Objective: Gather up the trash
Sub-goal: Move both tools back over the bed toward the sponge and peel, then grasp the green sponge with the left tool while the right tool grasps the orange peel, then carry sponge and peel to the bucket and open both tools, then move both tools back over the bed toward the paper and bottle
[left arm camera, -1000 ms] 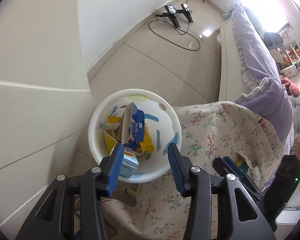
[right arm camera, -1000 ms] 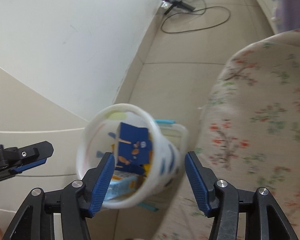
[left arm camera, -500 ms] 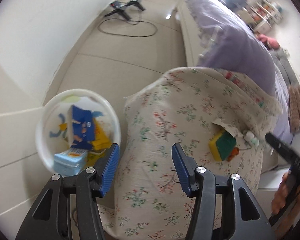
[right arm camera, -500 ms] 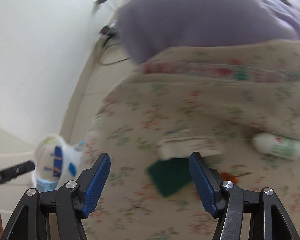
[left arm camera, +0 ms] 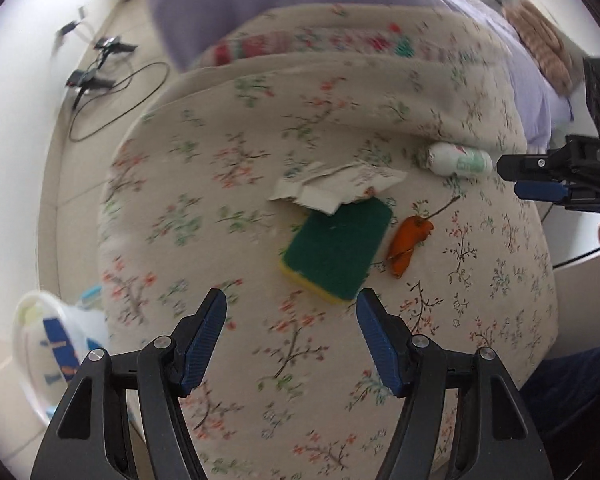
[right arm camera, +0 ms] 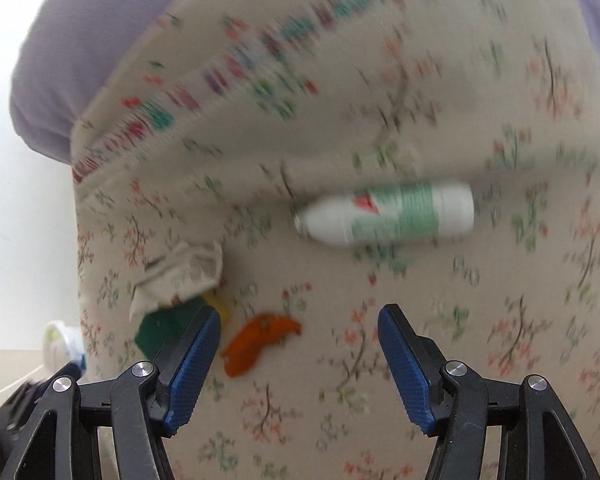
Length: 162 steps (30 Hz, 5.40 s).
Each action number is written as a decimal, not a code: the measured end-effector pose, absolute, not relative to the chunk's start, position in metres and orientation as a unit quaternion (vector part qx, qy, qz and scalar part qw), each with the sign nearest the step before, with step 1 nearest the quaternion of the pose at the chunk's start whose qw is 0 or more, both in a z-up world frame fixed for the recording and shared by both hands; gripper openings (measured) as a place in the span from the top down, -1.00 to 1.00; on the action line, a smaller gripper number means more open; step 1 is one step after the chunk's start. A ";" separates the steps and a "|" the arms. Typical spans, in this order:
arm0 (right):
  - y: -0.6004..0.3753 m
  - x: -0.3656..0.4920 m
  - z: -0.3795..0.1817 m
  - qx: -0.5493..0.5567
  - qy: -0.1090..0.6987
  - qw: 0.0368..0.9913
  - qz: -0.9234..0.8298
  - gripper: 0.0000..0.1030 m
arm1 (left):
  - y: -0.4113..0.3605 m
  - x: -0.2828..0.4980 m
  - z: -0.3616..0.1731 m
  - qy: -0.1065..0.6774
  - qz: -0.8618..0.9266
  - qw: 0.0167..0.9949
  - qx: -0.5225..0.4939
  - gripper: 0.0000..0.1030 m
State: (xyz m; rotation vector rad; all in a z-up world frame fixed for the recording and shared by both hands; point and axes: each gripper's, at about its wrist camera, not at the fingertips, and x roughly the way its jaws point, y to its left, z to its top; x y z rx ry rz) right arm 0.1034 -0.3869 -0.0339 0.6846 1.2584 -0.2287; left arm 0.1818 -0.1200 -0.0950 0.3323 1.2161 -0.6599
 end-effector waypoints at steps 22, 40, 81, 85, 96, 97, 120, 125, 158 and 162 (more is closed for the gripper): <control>-0.416 0.088 -0.029 0.339 0.568 0.742 -0.106 -0.38 | -0.185 0.207 -0.142 0.572 -0.302 0.733 0.210 -0.27; -0.355 0.119 -0.096 0.321 0.633 0.702 -0.055 -0.38 | -0.107 0.197 -0.111 0.634 -0.337 0.687 0.112 -0.22; -0.214 0.158 -0.044 0.178 0.564 0.806 0.010 0.64 | 0.126 0.243 -0.061 0.618 -0.153 0.761 -0.124 -0.24; -0.178 0.160 -0.043 0.185 0.566 0.801 0.058 0.64 | 0.145 0.254 -0.073 0.626 -0.124 0.758 -0.134 -0.24; -0.083 0.184 -0.059 0.166 0.571 0.791 0.141 0.64 | 0.182 0.275 -0.108 0.648 -0.075 0.744 -0.145 -0.24; -0.076 0.187 -0.062 0.167 0.572 0.790 0.145 0.64 | 0.183 0.276 -0.110 0.648 -0.073 0.744 -0.148 -0.25; 0.032 0.238 -0.117 0.177 0.579 0.771 0.196 0.56 | 0.219 0.277 -0.116 0.645 -0.022 0.738 -0.194 -0.56; 0.036 0.243 -0.124 0.168 0.580 0.776 0.184 0.45 | 0.218 0.275 -0.110 0.641 -0.029 0.741 -0.198 -0.56; -0.282 0.139 -0.021 0.035 0.564 0.824 -0.037 -0.14 | 0.001 0.233 -0.072 0.623 -0.177 0.756 -0.098 -0.56; -0.325 0.136 -0.029 0.001 0.575 0.815 -0.071 -0.14 | -0.044 0.222 -0.089 0.640 -0.201 0.735 -0.098 -0.56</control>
